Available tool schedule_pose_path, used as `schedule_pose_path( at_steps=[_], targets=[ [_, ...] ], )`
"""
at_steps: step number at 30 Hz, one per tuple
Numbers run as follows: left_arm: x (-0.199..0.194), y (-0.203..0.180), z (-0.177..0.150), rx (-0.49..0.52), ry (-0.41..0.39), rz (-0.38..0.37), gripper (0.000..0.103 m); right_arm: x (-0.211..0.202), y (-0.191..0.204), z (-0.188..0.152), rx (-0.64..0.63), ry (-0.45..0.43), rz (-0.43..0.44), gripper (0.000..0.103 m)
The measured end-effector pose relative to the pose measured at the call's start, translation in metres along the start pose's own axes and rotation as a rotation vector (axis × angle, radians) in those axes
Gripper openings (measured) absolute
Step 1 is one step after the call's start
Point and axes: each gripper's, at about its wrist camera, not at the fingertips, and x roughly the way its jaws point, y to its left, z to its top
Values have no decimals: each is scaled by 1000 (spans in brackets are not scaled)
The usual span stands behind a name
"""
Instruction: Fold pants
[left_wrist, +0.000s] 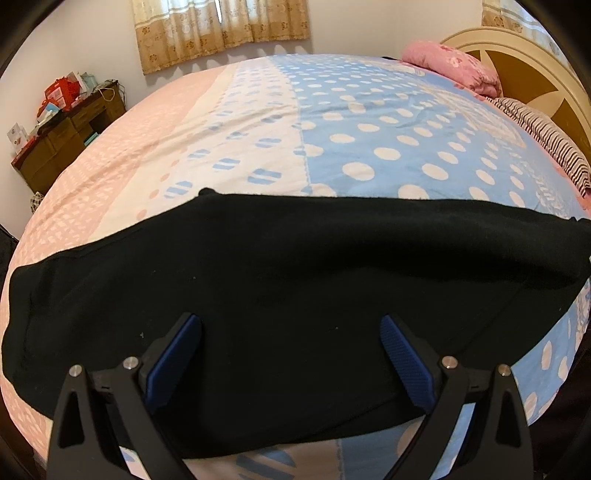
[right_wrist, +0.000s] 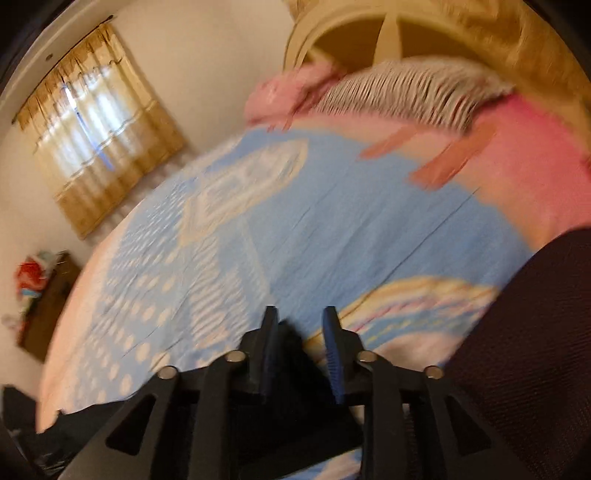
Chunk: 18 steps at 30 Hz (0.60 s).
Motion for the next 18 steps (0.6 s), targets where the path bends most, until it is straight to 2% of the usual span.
schedule_pose_path(
  at_steps=[1, 2, 4, 6, 7, 10, 14, 15, 18],
  targets=[
    [1, 0, 0, 0, -1, -1, 100, -12, 2, 1, -27, -35, -48, 41],
    [1, 0, 0, 0, -3, -1, 100, -20, 4, -1, -45, -56, -71, 44],
    [3, 0, 0, 1, -5, -2, 100, -39, 17, -10, -93, -86, -69, 49],
    [3, 1, -1, 2, -8, -5, 100, -50, 33, -23, -114, -59, 61, 49],
    [2, 1, -1, 2, -9, -5, 100, -52, 49, -36, -118, 4, 218, 49],
    [-1, 4, -2, 6, -13, 0, 100, -44, 105, -77, -182, 200, 510, 49],
    [-14, 16, -7, -8, -47, 11, 100, -22, 171, -132, -214, 375, 663, 47],
    [-18, 21, -9, -16, -57, 12, 100, -16, 182, -141, -215, 403, 681, 43],
    [-24, 38, -15, -40, -66, 26, 100, 2, 213, -166, -214, 458, 689, 42]
  ],
)
